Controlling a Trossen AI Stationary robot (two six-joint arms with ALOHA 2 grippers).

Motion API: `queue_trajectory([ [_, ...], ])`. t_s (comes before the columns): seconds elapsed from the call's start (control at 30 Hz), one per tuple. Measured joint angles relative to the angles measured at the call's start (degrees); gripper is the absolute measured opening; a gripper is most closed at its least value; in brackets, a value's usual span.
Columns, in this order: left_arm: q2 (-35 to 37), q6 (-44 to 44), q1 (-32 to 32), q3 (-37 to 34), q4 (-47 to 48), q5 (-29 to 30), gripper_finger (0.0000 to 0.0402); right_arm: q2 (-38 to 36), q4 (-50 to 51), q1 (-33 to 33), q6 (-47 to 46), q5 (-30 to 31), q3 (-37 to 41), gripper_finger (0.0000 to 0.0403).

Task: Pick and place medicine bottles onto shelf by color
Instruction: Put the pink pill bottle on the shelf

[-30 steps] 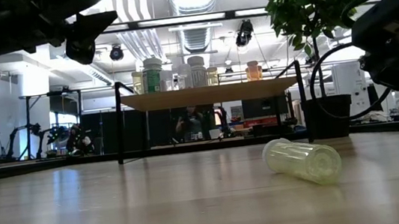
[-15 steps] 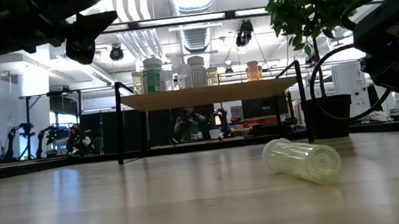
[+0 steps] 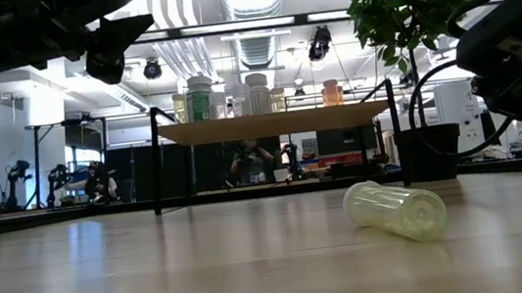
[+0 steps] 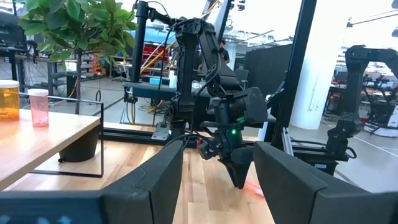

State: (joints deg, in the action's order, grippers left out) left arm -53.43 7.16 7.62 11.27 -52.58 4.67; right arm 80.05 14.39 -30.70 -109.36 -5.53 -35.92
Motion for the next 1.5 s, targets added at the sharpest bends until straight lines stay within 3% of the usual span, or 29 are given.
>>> queue_trajectory([
  [0.33,0.0,0.0,0.0,0.0,0.0,0.0,0.0183,-0.1,0.1,0.0,-3.3,-3.8,-0.1,0.0193],
  [0.47,0.0,0.0,0.0,0.0,0.0,0.0,0.0183,-0.1,0.3,0.0,-4.5,-7.0,-0.1,0.0213],
  [0.97,0.0,0.0,0.0,0.0,0.0,0.0,0.0183,-0.1,-2.6,-1.0,-6.9,-10.4,0.0,0.0169],
  [1.5,0.0,0.0,0.0,0.0,0.0,0.0,0.0183,1.2,-5.5,-2.1,-6.2,-10.9,0.0,0.0161],
])
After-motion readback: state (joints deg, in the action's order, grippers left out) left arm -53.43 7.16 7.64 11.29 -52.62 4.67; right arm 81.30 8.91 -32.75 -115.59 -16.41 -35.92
